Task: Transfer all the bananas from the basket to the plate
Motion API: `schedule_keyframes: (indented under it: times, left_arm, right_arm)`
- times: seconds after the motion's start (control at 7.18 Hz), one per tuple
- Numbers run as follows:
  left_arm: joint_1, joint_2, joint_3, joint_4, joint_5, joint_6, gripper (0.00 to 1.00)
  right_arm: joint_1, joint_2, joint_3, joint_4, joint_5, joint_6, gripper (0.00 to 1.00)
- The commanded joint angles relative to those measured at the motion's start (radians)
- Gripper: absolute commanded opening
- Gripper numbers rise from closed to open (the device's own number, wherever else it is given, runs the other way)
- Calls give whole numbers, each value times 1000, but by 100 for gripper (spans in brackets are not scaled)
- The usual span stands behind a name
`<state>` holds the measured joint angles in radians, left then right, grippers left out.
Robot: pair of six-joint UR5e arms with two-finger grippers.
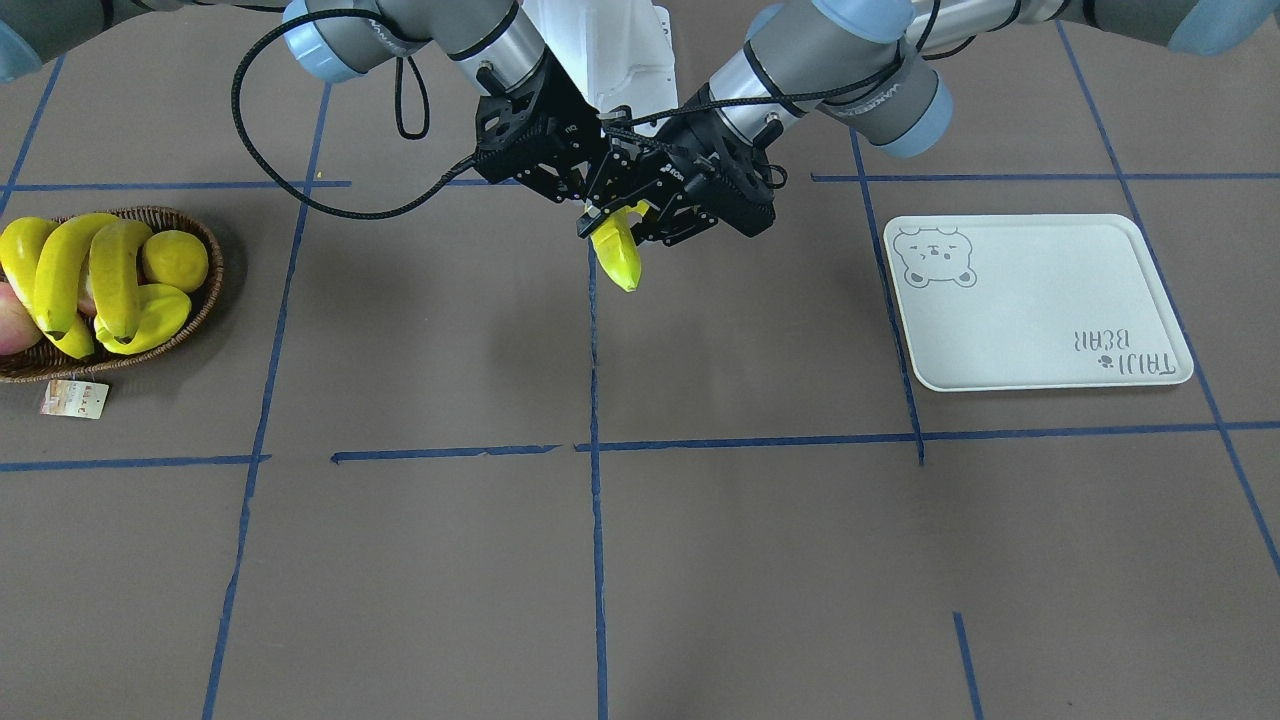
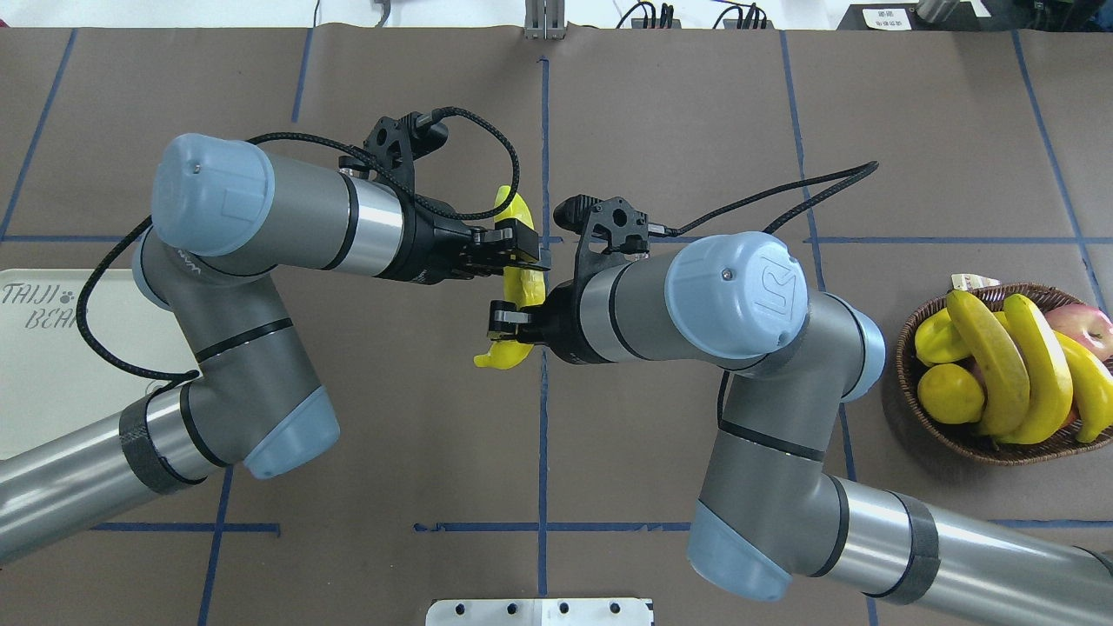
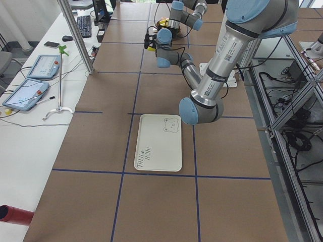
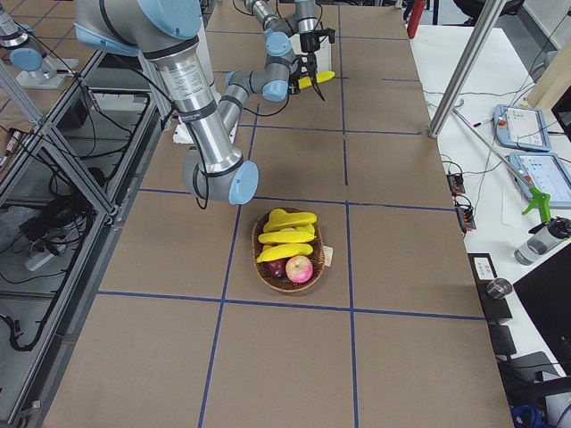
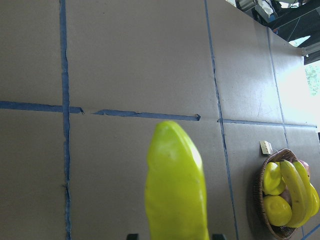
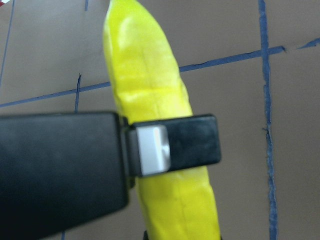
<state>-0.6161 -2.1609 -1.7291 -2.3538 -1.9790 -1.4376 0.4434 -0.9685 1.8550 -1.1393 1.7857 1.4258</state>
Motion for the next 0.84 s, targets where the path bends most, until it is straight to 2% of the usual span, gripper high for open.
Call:
schedule_keyframes:
  times: [0.0, 0.42, 0.56, 0.7]
  left_arm:
    - [1, 9, 0, 1, 0, 0, 0]
    - [1, 12, 2, 2, 0, 2, 0]
    - [-1, 15, 5, 11, -3, 3, 0]
    - [-1, 51, 3, 22, -13, 3, 0]
  right_arm:
    - [1, 1, 0, -2, 1, 4, 99]
    - [6, 1, 24, -2, 15, 4, 99]
    - [18, -3, 50, -4, 41, 4, 99]
    - [49, -15, 68, -10, 114, 4, 99]
